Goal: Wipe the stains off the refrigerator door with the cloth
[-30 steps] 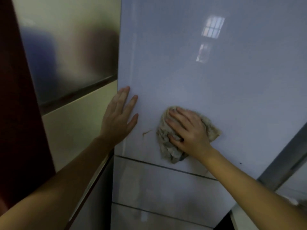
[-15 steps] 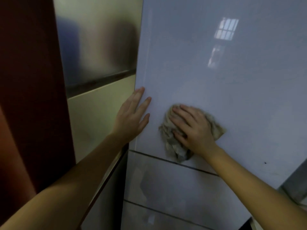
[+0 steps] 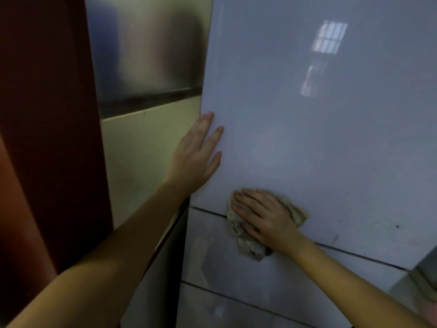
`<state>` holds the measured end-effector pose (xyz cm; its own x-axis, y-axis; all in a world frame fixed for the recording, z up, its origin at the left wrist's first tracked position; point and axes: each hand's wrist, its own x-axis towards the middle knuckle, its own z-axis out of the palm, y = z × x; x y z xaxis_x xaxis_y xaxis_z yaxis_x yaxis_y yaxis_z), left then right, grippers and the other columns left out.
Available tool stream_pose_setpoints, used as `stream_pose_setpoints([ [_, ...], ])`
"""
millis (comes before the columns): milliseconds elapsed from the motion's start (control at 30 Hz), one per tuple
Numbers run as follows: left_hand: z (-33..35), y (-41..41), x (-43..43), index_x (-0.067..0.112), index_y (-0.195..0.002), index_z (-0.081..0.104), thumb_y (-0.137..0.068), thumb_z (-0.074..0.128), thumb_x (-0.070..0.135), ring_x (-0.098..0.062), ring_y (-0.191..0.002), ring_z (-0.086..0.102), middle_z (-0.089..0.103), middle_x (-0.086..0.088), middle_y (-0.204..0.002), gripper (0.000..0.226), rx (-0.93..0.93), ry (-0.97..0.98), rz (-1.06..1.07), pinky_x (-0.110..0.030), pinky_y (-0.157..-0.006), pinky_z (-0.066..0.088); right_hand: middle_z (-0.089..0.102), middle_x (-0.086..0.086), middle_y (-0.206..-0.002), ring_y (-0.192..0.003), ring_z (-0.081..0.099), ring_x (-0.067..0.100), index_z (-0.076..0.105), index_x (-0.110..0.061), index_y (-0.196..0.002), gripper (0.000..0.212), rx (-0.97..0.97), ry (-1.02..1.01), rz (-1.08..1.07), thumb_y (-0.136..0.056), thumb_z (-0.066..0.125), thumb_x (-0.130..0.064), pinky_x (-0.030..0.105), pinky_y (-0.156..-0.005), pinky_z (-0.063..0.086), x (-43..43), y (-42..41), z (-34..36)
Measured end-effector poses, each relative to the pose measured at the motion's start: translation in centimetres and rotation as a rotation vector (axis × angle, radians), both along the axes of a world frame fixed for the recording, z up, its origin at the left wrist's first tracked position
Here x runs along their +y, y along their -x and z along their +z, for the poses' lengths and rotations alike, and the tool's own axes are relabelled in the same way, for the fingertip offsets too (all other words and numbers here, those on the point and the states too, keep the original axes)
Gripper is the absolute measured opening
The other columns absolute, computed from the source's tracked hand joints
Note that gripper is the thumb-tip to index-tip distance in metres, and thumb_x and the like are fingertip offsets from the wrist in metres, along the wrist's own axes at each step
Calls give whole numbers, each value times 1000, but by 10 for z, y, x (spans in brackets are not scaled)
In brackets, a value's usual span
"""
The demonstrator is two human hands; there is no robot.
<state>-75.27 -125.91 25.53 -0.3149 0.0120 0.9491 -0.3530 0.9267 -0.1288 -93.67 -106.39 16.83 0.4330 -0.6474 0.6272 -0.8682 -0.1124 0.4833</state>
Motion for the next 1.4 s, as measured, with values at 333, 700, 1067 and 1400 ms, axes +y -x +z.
stream_pose_setpoints([
  [333, -4, 4, 11, 6, -147, 49, -99, 59, 31, -37, -149, 33, 37, -25, -158, 55, -6, -29, 15, -39, -124, 23, 61, 16, -143, -133, 57, 38, 71, -7, -128, 40, -64, 215, -90, -93, 72, -26, 53, -109, 46, 21, 13, 87],
  [700, -44, 35, 63, 6, -148, 48, -99, 58, 32, -37, -151, 29, 34, -24, -160, 56, -95, -82, -94, -55, -123, 27, 52, 6, -154, -142, 48, 28, 63, -17, -140, 50, -31, -9, -174, -93, 74, -29, 48, -119, 38, 100, 51, -30],
  [1067, -10, 85, 123, 7, -144, 53, -99, 59, 30, -39, -148, 35, 39, -25, -157, 51, -99, -1, -152, -55, -120, 33, 46, 21, -152, -145, 37, 40, 57, -5, -141, 52, -491, 514, -467, -95, 66, -29, 53, -123, 31, 163, 75, 5],
  [1400, 24, 92, 150, 8, -148, 49, -100, 58, 32, -39, -151, 31, 35, -24, -160, 54, -181, -17, -120, -59, -120, 30, 45, 15, -156, -151, 33, 32, 56, -6, -142, 47, -567, 402, -466, -99, 63, -24, 53, -123, 33, 176, 72, 7],
])
